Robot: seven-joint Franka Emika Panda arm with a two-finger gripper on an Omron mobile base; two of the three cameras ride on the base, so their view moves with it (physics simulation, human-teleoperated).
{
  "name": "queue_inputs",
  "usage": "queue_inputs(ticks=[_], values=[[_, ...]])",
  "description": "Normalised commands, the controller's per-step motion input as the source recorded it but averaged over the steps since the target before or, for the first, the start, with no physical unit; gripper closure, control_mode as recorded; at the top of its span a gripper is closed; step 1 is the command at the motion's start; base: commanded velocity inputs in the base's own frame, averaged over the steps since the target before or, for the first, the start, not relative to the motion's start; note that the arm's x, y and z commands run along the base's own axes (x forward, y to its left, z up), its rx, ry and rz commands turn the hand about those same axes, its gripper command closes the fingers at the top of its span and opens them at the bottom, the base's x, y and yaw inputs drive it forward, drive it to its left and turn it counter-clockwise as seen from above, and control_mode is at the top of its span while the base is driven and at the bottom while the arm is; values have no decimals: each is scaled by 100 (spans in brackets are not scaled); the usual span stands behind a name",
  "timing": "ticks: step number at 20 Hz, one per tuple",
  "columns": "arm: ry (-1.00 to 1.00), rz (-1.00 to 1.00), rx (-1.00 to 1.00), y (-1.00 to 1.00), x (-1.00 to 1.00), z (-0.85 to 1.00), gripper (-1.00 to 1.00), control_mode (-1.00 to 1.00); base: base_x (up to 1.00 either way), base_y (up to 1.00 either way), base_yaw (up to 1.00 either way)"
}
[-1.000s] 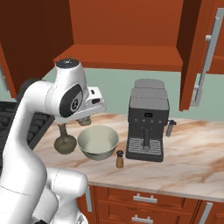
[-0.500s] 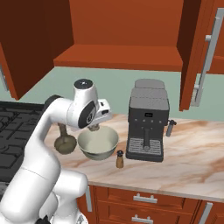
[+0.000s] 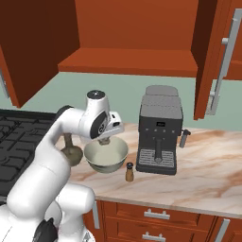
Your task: Retrieve the bottle and the shaker from the cabinet and place them next to the mixing bowl on the counter. Then add garlic from the fridge to the mixing bowl.
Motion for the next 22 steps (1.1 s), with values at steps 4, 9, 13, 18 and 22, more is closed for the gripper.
queue_inputs(ticks=[4,9,13,18,22], values=[[3,0,0,0,35,-66,100,-100,0,0,0],[2,0,0,0,27,-49,100,-100,0,0,0],[3,0,0,0,25,-45,100,-100,0,0,0],[2,0,0,0,26,-28,100,-100,0,0,0],[0,0,0,0,5,-18,100,-100,0,0,0]])
